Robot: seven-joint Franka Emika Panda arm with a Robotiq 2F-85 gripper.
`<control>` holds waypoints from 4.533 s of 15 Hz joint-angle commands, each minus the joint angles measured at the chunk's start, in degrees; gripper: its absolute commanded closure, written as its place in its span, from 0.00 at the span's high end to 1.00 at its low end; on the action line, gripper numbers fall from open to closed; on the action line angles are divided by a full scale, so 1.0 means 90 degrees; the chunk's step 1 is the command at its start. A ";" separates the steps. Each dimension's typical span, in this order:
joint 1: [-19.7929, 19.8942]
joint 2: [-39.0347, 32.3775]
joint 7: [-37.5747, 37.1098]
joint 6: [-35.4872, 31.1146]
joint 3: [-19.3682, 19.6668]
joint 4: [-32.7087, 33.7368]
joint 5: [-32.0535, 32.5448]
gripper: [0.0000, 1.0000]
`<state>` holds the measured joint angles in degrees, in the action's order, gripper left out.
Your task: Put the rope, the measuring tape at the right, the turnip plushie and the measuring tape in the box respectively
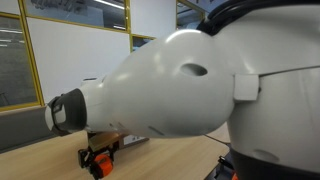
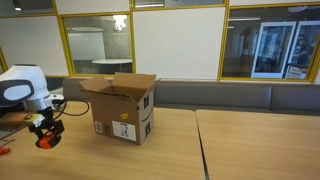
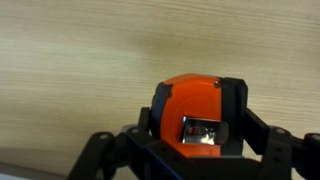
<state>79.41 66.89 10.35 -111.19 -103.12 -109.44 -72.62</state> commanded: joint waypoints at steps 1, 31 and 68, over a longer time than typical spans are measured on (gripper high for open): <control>-0.0515 -0.0357 0.0092 -0.0093 0.0805 -0.0503 0.0442 0.62; -0.2694 -0.6253 0.0434 -0.4259 0.4602 -0.1573 0.4722 0.62; -0.9541 -1.0070 -0.3575 -0.3178 1.1266 0.1848 0.9322 1.00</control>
<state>-2.76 -31.19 -20.73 -140.37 -6.28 -86.03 10.99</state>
